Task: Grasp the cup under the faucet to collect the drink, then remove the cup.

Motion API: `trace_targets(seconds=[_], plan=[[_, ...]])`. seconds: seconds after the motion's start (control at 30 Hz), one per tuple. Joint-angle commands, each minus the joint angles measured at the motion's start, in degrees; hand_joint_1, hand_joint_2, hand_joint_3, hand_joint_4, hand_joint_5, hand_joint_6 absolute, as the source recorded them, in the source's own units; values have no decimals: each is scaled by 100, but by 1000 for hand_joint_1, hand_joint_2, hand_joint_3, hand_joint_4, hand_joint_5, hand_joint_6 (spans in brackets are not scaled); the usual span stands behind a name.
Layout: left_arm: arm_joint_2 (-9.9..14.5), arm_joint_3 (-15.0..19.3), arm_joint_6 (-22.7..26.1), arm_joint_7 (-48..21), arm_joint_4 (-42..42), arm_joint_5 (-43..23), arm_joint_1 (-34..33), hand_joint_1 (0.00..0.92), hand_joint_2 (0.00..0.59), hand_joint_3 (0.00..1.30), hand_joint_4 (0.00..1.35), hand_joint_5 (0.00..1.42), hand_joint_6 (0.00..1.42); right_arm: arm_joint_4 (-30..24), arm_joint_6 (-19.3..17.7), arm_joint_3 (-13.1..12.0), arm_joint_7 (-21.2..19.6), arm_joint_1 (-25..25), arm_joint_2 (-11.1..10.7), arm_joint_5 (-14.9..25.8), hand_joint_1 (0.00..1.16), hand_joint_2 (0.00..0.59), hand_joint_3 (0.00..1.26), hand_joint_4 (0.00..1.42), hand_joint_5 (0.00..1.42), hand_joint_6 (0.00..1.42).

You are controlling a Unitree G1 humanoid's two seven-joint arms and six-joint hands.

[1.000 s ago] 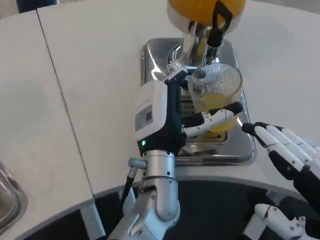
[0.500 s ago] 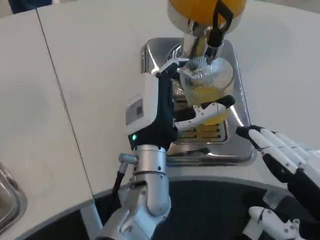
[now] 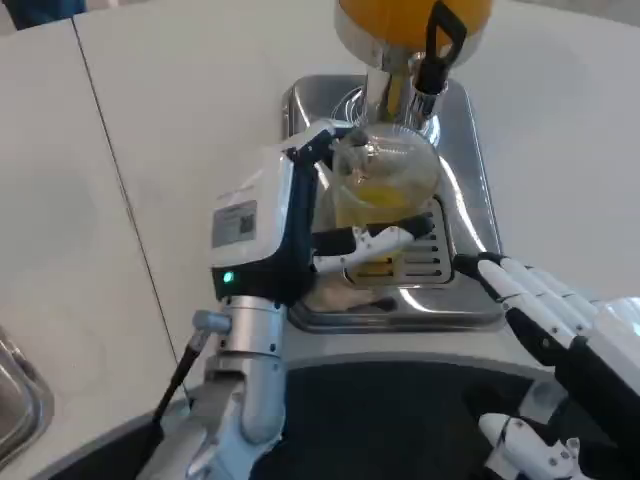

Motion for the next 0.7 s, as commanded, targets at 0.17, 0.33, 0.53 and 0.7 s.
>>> trace_targets(seconds=[0.17,0.33,0.53,0.7], plan=[[265,88,-180,-85,-515,-35,159,677,35,1078,1169,1328,1424,41,-54,122,-46,42,21,-129,123,499,16,0,38,94],[589,212,-339,-507,-997,-183,442,677,34,1077,1154,1328,1424,31,-148,147,-59,28,-22,-239,125,500,16,0,37,95],[783,324,-463,-855,-1461,-211,795,677,34,1085,1154,1336,1424,81,-278,84,-47,41,-85,-257,125,500,16,0,35,95],[891,384,-501,-1032,-1696,-207,1026,677,34,1091,1154,1342,1424,154,-379,-61,-76,66,-107,-168,126,500,16,0,28,95]])
